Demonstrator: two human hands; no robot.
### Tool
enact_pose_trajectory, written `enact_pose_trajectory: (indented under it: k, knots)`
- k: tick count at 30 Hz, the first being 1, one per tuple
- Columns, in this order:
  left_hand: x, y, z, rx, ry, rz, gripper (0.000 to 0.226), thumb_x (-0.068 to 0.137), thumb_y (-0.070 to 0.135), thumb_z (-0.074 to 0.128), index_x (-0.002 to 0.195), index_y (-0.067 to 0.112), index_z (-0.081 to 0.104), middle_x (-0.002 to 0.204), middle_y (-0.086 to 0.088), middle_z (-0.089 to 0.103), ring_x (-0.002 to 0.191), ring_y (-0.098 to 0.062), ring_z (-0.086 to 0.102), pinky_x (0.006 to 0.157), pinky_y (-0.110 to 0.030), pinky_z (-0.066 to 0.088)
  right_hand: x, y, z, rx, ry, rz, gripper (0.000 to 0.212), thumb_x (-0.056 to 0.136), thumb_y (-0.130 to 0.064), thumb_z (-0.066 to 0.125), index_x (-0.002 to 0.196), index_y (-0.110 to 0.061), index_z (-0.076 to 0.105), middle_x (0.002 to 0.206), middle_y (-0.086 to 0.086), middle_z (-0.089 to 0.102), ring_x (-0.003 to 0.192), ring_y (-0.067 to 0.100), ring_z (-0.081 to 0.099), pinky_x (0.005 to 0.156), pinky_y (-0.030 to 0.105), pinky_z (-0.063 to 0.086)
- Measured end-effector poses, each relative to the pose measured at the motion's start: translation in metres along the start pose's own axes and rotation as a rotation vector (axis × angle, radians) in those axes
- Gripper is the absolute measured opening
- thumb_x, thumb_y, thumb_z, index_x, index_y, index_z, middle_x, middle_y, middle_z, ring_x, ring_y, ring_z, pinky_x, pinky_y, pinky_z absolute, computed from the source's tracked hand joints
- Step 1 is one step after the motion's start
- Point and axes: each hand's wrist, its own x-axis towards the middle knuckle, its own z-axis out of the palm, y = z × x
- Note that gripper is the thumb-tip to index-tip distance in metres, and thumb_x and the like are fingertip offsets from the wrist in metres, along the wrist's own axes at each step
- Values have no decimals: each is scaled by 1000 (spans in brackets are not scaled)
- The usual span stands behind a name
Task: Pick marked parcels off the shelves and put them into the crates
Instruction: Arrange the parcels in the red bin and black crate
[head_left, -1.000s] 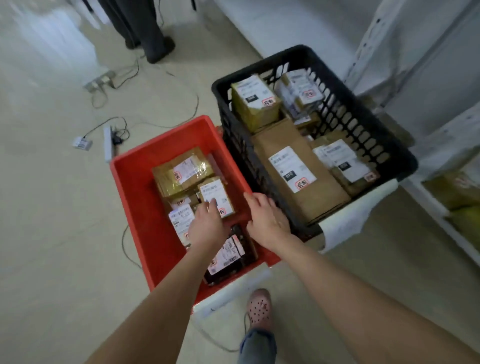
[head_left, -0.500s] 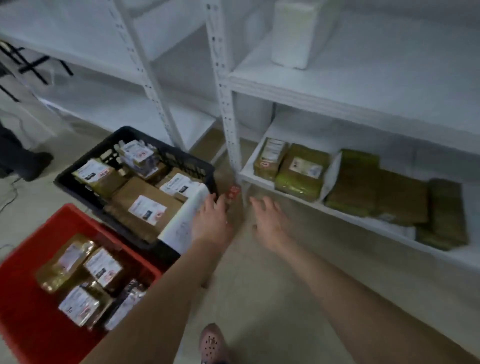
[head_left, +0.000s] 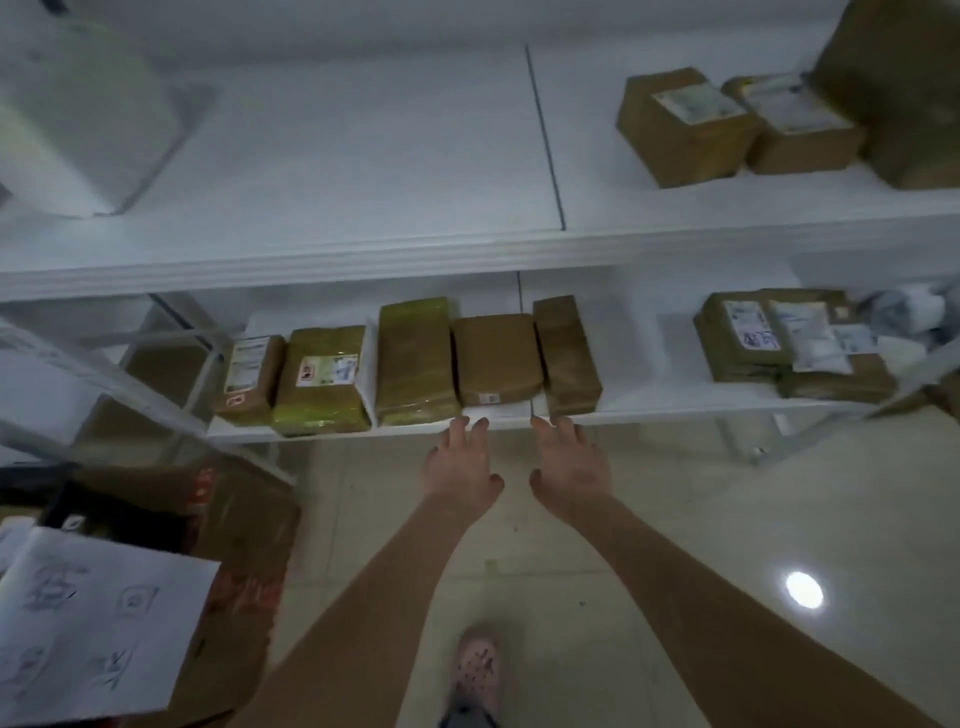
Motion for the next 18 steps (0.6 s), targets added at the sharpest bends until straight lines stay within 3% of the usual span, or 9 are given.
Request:
enact_pose_trajectory:
  k: [7,13,18]
  knots:
    - [83,75,29,-26,-79,56,72,92,38,54,150,19,15,156,-5,14,142,-23,23,106,-38,36,57,94,-8,83,9,175,65,90,-19,55,147,-19,24,148,5,29,132,26,33,105,37,37]
    - [183,101,60,-322,-109,-108,61,93,36,54,143,14,28,143,-10,39,130,-29,42,99,-41,42,151,148,-2,345,-82,304,72,90,-31,61,150,-17,23,149,10,32,133,31,38,107,39,36]
    - [254,103,86,-492,-107,-242,53,93,27,57,135,2,38,136,-17,43,122,-35,47,92,-36,41,218,164,18,604,-149,292,79,89,-35,63,151,-12,21,153,12,27,134,31,39,105,37,37]
